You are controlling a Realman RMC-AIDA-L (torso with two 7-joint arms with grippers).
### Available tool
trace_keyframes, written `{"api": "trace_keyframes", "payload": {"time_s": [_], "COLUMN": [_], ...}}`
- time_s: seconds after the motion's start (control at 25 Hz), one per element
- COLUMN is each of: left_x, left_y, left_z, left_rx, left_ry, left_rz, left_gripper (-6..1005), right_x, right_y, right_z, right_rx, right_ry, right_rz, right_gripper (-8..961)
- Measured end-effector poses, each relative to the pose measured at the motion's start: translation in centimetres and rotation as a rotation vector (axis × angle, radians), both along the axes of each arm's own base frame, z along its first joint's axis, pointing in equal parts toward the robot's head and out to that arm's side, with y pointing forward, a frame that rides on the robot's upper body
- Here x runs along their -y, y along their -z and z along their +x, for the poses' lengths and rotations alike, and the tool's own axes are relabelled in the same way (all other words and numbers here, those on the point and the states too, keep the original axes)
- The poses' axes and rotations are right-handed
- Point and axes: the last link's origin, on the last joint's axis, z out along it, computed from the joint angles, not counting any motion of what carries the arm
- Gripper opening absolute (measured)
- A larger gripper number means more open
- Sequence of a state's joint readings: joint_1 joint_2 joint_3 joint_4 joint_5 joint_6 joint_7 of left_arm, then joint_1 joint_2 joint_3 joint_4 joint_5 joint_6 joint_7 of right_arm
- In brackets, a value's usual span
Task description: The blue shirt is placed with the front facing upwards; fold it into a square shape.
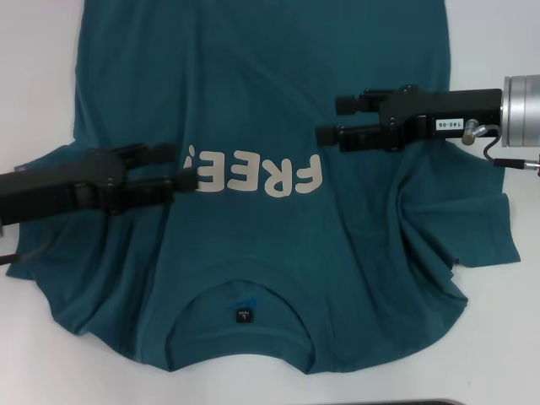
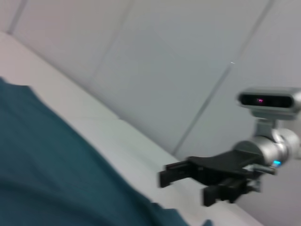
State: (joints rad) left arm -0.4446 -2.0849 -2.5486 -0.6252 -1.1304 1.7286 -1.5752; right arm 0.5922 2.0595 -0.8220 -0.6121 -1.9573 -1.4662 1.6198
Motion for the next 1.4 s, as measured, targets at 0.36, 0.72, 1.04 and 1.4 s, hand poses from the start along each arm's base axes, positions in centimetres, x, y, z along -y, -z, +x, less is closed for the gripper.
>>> {"api": "trace_keyframes", "payload": {"time_s": [0.36,0.72,1.04,1.4], "left_x": [0.3,1.5,2.5,3.4], "left_y": [-3.2,-5.0,-6.1,-6.5], "left_z": [-3.6,-6.1,-7.9,-9.9], "left_rx": [-0.029,-0.051,-0.053,-0.108], "left_ry": [-0.182,-0.303,-0.403,-0.496], "left_rz": [0.052,0.063,0.092,0.091], "left_gripper": [873,872,872,872], "right_x": [0.0,-0.2,-0.4,-0.4], "right_y": [0.1,0.0,0.0,-0.2], "right_z": [-0.2,-0.4,-0.7,-0.6], "right_rx": [-0.007,-0.01,-0.009,-0.007], "right_ry": [0.0,-0.005,-0.014,-0.016], "right_rz": [0.005,0.01,0.012,0.01], "right_gripper": [856,855,855,854]}}
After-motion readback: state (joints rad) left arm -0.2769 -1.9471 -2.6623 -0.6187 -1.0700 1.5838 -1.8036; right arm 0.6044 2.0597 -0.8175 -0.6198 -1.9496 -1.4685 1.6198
